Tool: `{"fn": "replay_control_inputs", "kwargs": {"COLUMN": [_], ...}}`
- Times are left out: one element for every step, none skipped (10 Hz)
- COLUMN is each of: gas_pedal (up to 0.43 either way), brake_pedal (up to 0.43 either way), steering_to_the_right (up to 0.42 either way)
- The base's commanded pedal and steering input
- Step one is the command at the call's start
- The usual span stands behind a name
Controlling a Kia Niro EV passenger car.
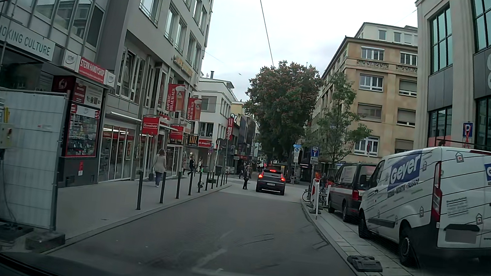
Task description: Follow the waypoints while adhering to traffic rules and regulations
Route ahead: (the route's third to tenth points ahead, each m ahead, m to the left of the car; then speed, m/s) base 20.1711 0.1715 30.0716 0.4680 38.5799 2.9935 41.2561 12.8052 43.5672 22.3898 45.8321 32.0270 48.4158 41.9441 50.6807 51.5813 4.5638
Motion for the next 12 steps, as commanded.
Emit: {"fn": "replay_control_inputs", "kwargs": {"gas_pedal": [0.0, 0.0, 0.0, 0.0, 0.0, 0.0, 0.0, 0.0, 0.0, 0.0, 0.0, 0.0], "brake_pedal": [0.0, 0.0, 0.0, 0.0, 0.0, 0.0, 0.0, 0.0, 0.0, 0.0, 0.0, 0.0], "steering_to_the_right": [0.007, 0.006, 0.006, 0.006, 0.007, 0.007, 0.007, 0.008, 0.008, 0.01, 0.012, 0.013]}}
